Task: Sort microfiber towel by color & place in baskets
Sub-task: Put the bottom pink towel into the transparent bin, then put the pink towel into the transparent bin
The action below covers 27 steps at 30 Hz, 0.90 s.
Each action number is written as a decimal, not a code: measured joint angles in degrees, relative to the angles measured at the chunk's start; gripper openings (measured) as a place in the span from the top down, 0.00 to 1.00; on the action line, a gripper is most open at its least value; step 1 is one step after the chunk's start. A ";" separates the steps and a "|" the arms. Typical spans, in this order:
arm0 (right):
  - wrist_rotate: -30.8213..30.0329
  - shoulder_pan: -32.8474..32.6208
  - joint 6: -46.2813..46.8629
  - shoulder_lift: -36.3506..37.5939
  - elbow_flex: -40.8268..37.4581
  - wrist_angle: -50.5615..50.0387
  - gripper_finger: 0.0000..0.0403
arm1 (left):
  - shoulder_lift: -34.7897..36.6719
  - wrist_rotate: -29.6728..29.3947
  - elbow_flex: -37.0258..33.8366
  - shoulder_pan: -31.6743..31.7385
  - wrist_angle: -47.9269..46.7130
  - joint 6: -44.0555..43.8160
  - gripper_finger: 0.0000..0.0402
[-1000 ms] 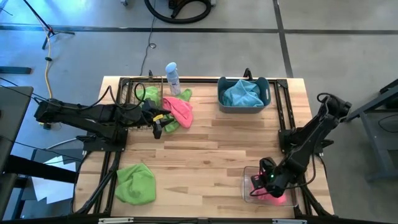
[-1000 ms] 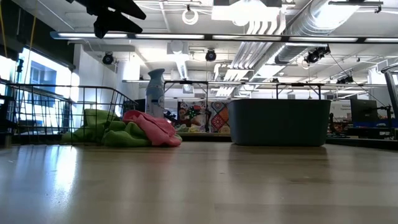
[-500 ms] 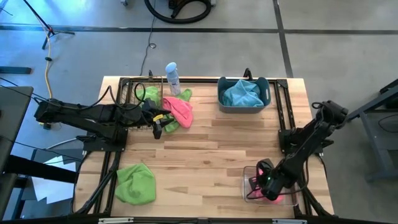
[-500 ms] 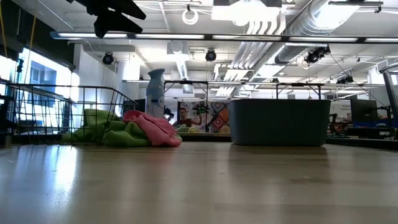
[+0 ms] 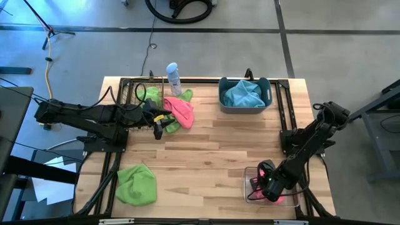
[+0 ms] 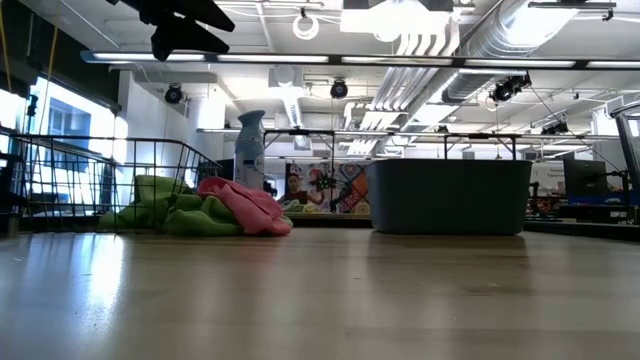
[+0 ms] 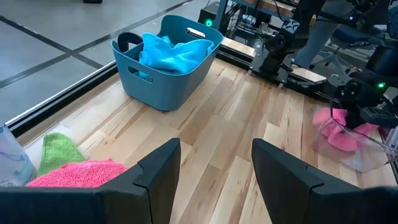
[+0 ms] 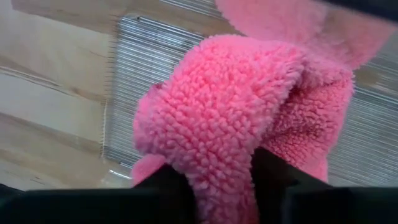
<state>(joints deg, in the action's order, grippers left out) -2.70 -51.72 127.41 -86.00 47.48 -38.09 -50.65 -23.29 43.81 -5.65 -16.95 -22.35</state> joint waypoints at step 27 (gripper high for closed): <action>3.15 -0.04 -6.46 19.32 0.02 4.62 0.32 | 0.02 -0.04 0.00 0.00 0.02 0.43 0.54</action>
<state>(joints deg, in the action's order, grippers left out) 0.45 -51.77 120.94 -66.68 47.51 -33.47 -50.63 -23.33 43.81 -5.65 -16.93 -21.92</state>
